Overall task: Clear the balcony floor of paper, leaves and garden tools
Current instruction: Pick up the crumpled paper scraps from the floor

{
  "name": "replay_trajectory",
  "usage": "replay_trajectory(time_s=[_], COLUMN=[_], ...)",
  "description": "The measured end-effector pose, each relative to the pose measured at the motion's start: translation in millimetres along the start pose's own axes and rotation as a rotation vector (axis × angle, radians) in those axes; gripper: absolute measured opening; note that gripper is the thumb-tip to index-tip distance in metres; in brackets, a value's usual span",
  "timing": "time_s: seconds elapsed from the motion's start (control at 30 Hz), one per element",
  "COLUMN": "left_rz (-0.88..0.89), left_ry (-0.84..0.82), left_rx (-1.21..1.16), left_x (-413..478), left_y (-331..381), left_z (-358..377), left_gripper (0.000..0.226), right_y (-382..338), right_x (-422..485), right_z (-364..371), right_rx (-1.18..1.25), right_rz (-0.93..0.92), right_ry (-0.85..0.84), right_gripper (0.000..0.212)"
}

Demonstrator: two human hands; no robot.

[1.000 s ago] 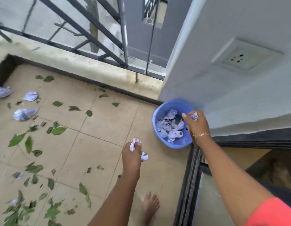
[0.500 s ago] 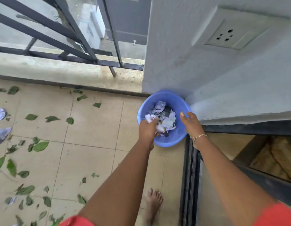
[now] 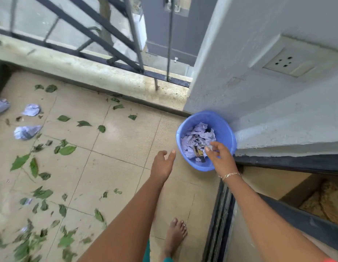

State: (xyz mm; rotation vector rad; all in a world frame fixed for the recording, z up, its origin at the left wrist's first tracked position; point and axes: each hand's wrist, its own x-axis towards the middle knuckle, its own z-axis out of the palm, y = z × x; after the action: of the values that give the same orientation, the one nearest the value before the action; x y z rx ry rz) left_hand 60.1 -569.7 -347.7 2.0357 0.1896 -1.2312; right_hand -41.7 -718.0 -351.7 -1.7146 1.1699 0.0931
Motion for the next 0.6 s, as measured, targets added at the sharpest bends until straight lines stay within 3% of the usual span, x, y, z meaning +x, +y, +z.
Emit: replay_trajectory(time_s=[0.23,0.6], left_rz=[-0.037,-0.220], left_ry=[0.229,0.445], left_rx=[0.109,-0.085], left_x=[-55,-95], left_y=[-89,-265], left_z=[-77,-213], left_gripper=[0.049,0.042], right_y=[-31,-73], right_x=[-66,-175], right_z=[66,263], right_rx=[-0.391,-0.650], right_rz=[-0.307,-0.469], right_ry=[-0.193,-0.624], right_gripper=[0.027,0.031])
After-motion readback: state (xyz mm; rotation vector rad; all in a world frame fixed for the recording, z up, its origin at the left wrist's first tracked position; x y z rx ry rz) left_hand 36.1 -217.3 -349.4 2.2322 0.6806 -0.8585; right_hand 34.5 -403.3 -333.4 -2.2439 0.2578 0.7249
